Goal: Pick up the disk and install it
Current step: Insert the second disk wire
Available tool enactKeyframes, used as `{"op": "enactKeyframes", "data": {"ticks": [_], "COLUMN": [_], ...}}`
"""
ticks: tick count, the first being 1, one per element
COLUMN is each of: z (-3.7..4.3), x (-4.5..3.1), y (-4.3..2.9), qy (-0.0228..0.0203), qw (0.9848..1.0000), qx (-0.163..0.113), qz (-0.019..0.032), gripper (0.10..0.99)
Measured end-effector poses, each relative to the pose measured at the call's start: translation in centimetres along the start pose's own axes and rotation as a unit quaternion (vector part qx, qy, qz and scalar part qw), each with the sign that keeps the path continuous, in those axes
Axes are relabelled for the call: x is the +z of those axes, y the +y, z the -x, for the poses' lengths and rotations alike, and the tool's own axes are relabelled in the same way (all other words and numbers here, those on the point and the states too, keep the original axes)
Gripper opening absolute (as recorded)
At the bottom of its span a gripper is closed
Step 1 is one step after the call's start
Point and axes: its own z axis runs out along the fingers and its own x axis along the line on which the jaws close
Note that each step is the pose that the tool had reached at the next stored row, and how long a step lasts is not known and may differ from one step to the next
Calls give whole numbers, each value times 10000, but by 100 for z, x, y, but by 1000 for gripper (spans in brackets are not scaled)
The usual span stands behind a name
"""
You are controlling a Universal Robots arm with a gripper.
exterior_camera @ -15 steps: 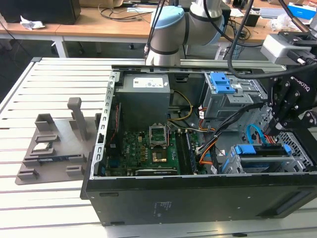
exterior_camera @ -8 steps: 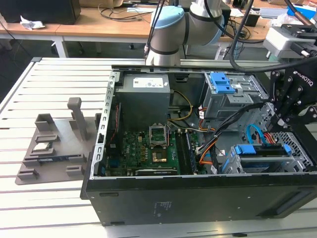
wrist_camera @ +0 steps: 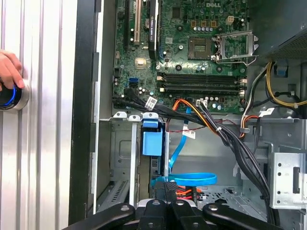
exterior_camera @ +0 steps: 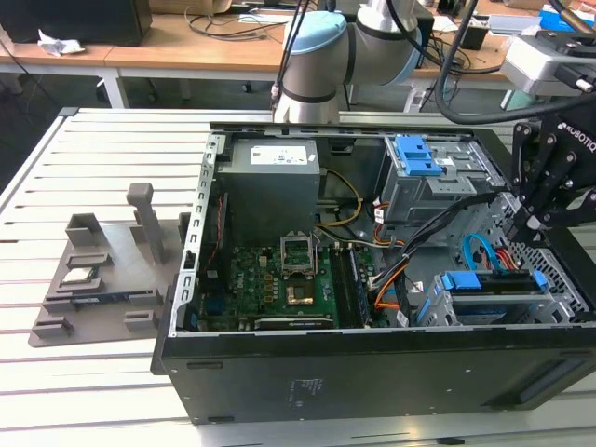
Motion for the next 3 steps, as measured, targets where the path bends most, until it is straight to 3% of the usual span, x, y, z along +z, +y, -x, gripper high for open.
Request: {"op": "enactKeyframes", "data": {"ticks": [3], "z": [0], "x": [0], "y": [0], "qy": [-1], "qw": [10000], "qx": [0], "qz": [0], "gripper": [106]}}
